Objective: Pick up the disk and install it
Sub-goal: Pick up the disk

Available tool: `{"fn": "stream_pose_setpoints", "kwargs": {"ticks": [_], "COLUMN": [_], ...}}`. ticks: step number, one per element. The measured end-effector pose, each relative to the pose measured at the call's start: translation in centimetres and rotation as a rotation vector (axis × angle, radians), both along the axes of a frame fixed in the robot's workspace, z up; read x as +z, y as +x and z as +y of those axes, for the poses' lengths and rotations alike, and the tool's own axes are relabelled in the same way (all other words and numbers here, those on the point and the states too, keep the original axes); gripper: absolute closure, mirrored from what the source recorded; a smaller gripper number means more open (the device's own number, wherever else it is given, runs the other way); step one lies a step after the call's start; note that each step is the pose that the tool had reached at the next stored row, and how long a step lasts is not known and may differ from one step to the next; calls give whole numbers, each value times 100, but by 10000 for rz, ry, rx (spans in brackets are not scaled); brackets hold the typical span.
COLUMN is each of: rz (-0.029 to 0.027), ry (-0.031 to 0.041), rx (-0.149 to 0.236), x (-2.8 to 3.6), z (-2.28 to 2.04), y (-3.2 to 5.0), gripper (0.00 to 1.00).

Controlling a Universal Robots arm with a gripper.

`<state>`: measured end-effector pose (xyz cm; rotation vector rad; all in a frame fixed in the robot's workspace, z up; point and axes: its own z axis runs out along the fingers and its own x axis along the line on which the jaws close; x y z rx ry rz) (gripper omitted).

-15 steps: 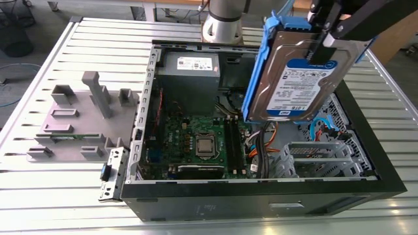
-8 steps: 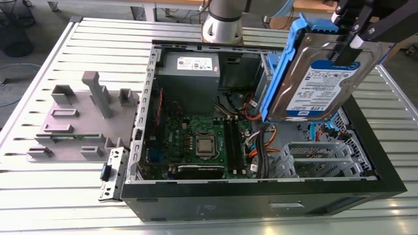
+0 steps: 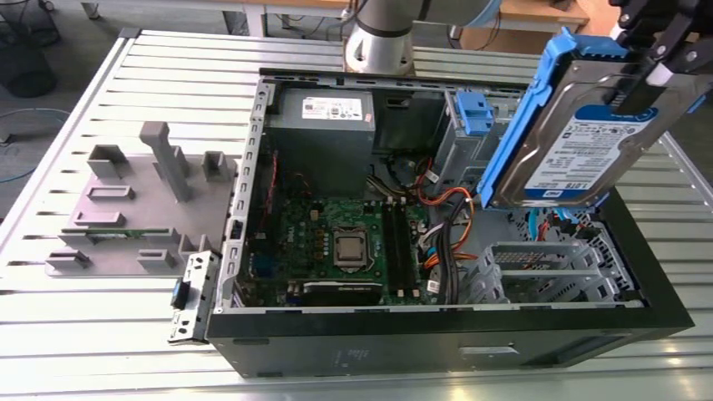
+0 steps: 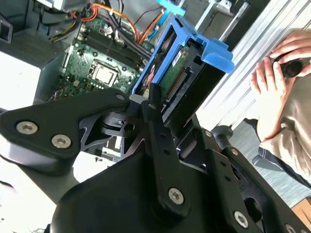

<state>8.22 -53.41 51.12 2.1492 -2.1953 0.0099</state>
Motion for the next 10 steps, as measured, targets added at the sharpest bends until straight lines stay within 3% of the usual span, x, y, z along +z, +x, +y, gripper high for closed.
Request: {"fn": "stream_pose_setpoints", "kwargs": {"ticks": [5, 10], "rz": [2, 2], "ry": [0, 4], "rx": [1, 1], "x": [0, 0], "z": [0, 1], "y": [172, 218], "gripper": [65, 65]}}
